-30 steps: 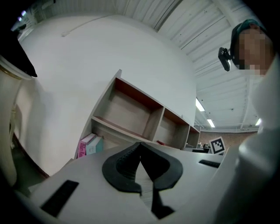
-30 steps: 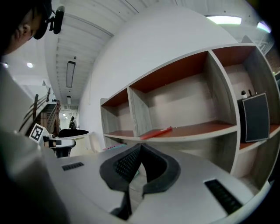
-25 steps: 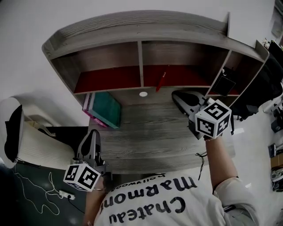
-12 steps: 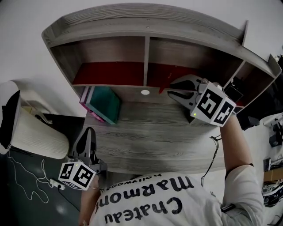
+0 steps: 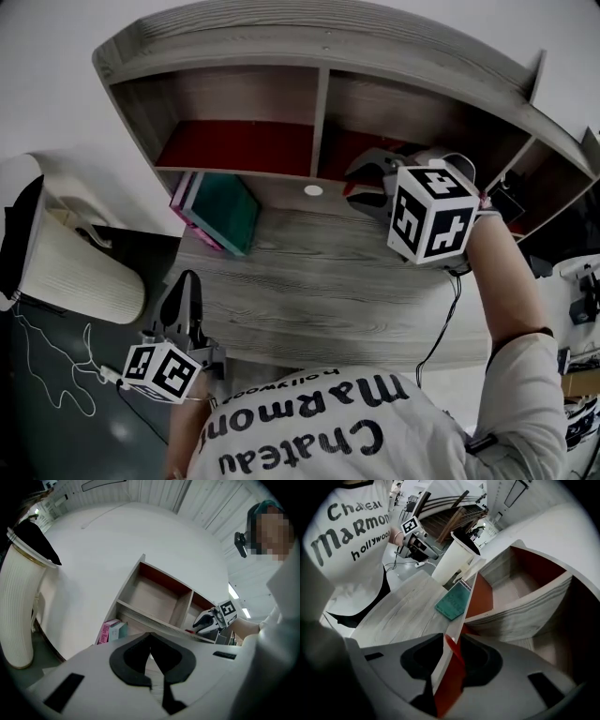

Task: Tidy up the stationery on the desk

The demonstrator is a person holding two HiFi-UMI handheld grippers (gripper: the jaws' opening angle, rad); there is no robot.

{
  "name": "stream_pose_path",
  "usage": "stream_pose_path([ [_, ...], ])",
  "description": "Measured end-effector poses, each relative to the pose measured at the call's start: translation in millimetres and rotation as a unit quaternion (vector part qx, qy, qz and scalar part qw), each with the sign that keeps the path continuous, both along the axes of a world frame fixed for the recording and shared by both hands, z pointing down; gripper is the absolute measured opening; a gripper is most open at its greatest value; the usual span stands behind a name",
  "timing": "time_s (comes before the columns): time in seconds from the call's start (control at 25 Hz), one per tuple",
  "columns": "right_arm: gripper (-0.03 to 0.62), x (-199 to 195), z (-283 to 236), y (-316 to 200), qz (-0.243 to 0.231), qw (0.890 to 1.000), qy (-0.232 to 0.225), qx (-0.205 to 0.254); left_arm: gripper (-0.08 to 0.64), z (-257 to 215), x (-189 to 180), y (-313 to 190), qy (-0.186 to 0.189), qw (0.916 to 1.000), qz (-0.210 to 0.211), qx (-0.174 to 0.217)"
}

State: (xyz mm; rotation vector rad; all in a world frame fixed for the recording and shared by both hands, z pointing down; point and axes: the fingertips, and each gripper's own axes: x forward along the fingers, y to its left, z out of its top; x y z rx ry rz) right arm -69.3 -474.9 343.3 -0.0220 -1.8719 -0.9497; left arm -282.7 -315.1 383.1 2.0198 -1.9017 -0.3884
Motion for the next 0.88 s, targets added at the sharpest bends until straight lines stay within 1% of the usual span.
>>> stream_pose_path([
  [0.12,0.129,-2,6,-1,-0.006,1.0,0.018,0.004,0.014,2,0,1,-0.001,1.0,-0.001,-0.002],
  [0.24,0.132,-4,11,0,-0.009,1.0,0.022,0.0,0.014,3,-2,3,0.0,1.0,-0.004,-0.004],
  [0.36,0.132,-4,14,-1,-0.01,1.0,0.025,0.008,0.014,3,-3,5,0.003,1.0,-0.008,-0.003],
  [0.76,0.126,-4,21,-13,-0.004,0.998,0.023,0.05,0.014,10,2,12,0.014,0.9998,-0.012,-0.003],
  [0.88,0.104,-5,20,-14,-0.003,0.998,0.014,0.055,0.014,11,3,13,0.016,0.9998,-0.014,-0.003],
])
